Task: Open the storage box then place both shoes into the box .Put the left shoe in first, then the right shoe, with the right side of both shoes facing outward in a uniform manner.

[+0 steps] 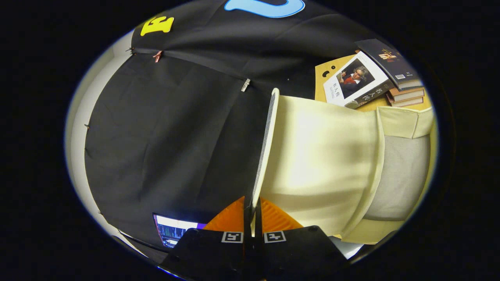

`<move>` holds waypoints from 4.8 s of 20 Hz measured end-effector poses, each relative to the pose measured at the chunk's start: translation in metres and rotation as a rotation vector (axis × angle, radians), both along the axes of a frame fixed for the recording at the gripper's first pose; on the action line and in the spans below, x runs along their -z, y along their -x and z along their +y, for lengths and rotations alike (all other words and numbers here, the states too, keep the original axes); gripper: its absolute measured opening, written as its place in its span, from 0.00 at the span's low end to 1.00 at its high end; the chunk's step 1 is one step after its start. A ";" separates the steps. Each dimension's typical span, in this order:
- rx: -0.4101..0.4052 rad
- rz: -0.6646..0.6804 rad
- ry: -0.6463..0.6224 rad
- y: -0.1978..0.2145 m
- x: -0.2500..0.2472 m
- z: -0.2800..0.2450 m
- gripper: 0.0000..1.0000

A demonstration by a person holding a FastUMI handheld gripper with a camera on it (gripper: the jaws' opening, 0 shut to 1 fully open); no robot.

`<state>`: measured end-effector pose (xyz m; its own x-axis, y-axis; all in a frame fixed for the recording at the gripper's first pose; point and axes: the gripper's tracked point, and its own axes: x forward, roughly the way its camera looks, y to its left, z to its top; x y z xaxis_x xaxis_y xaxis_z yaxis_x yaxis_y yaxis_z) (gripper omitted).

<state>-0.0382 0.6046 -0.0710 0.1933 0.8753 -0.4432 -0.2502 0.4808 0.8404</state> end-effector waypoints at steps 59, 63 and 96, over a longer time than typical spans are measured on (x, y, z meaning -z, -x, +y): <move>0.174 -0.201 0.806 -0.056 0.264 -0.545 0.06; 0.235 -0.182 0.822 -0.055 0.252 -0.544 0.05; 0.493 -0.149 0.502 -0.061 0.094 -0.227 0.05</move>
<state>0.0229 0.3778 -0.1650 0.6036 0.3679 -0.7074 0.0010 0.8869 0.4621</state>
